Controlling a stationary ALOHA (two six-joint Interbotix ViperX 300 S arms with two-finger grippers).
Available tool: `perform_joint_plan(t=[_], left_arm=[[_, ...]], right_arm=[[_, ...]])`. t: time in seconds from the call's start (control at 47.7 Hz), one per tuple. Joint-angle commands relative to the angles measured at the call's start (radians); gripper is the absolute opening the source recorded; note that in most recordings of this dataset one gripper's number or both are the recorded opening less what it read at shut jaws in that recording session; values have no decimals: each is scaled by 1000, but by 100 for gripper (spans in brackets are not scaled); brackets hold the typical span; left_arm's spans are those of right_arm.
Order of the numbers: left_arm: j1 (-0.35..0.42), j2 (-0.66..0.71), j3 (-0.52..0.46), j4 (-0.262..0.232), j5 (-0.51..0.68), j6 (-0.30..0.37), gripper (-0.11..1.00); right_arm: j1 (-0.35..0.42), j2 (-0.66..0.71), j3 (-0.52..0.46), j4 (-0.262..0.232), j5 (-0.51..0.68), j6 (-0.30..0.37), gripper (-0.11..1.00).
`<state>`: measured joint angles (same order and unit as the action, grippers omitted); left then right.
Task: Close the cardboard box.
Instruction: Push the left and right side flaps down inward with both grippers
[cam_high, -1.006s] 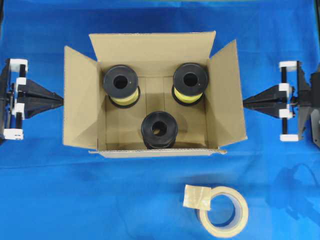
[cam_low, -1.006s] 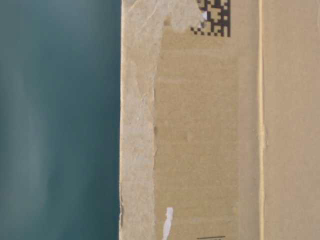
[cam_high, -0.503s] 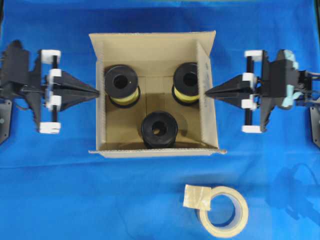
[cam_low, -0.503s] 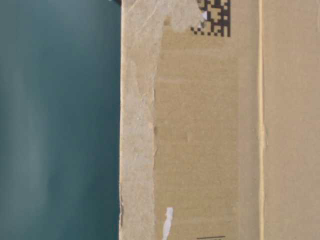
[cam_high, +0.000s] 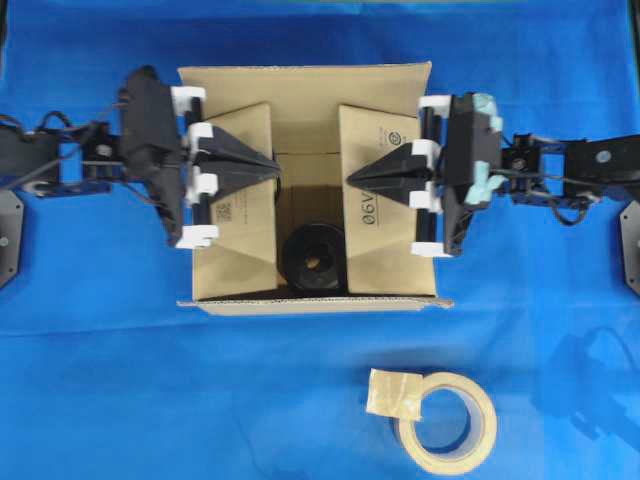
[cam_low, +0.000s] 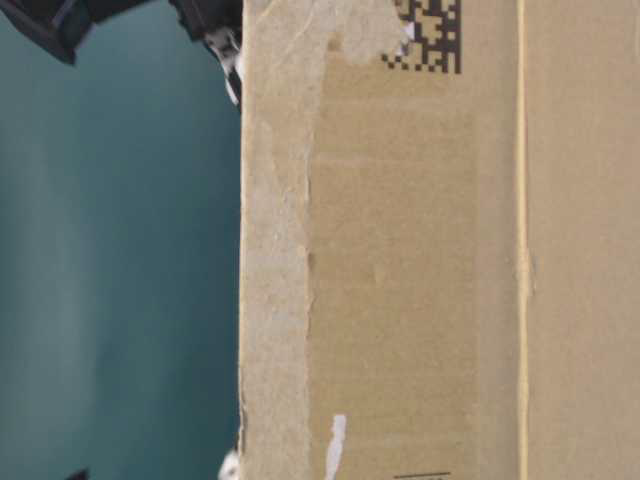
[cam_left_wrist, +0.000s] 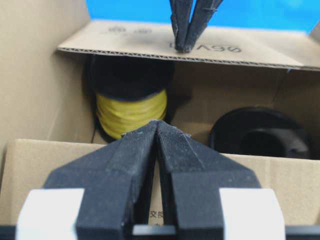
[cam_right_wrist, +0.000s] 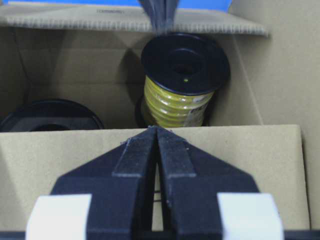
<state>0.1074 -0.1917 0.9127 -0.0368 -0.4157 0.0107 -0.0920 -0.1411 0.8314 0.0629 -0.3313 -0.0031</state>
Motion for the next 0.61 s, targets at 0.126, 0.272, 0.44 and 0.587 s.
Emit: perform_joint_plan(t=[0.126,0.272,0.44,0.587], left_arm=[[6,78,-35,-2,-9,0,0],[8,117,-37,-2,-17,0,0],[21,138,-60,-2,-35,0,0],[49,158,-97,-2,-38,2,0]], right_arm=[[-11,55,-15,15,-15,11,0],[-12,67,-6,17,-15,15,0],[-11,67,12,17,-40,15,0],[-11,67,12,17,-43,15,0]])
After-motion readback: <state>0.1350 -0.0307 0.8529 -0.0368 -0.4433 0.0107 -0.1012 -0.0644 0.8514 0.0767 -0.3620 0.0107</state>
